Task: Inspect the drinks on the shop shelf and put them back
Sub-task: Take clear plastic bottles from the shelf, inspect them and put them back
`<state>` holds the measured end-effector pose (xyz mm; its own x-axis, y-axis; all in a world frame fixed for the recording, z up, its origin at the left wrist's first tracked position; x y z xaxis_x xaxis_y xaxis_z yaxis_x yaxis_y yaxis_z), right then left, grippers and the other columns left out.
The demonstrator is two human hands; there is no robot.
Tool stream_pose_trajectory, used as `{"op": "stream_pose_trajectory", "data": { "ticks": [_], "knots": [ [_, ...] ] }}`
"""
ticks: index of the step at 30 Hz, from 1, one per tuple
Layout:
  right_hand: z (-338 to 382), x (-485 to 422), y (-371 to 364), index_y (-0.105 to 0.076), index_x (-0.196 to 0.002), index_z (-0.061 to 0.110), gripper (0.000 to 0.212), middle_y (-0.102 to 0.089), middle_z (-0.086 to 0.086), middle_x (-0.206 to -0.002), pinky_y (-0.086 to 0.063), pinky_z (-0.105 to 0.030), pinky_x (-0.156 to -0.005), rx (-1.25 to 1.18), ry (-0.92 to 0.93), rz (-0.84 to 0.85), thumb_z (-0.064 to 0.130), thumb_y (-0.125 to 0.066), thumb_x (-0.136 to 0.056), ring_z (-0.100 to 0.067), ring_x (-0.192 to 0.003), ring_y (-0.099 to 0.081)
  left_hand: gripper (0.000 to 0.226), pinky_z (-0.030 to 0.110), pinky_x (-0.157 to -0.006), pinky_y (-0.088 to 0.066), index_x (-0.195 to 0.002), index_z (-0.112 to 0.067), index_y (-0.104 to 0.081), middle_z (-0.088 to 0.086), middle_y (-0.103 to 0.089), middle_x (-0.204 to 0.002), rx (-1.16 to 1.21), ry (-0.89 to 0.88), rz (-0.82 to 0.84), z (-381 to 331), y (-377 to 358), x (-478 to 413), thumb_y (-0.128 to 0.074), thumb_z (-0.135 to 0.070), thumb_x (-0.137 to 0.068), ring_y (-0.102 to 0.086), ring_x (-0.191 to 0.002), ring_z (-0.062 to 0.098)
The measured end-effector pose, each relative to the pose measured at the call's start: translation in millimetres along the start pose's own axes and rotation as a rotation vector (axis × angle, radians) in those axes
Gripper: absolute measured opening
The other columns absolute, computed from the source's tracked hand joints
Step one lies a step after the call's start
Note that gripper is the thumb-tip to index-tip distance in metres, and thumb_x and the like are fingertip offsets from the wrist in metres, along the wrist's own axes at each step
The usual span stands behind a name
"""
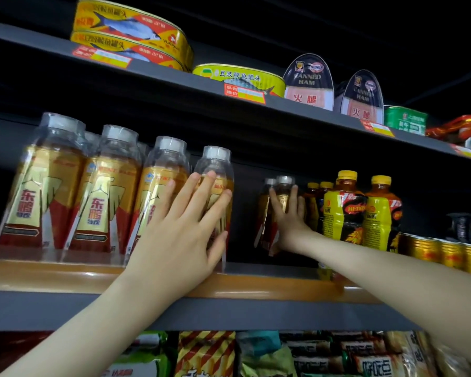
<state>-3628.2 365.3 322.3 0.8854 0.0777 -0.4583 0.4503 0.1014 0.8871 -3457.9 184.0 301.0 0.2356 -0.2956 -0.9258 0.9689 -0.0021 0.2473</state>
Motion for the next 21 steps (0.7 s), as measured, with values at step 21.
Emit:
{"op": "stream_pose_trajectory", "data": {
  "ticks": [21],
  "knots": [
    [89, 99, 89, -0.007, -0.148, 0.052, 0.066, -0.007, 0.004, -0.162, -0.018, -0.039, -0.118, -0.795, 0.544, -0.357, 0.047, -0.048, -0.096, -0.018, -0.148, -0.013, 0.052, 0.057, -0.107, -0.034, -0.134, -0.004, -0.054, 0.021, -0.048, -0.142, 0.014, 0.205, -0.064, 17, 19, 5, -0.035, -0.023, -0.090, -0.040, -0.134, 0.040]
  ]
}}
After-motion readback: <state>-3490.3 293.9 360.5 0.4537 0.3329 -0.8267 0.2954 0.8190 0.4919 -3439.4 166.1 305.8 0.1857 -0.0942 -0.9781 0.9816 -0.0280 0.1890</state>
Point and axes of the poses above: each hand's wrist, its own x-axis away from the middle knuckle, its own y-axis out of the back of the hand, z = x × y, the point moved 7 cm from there along -x, towards the middle knuckle
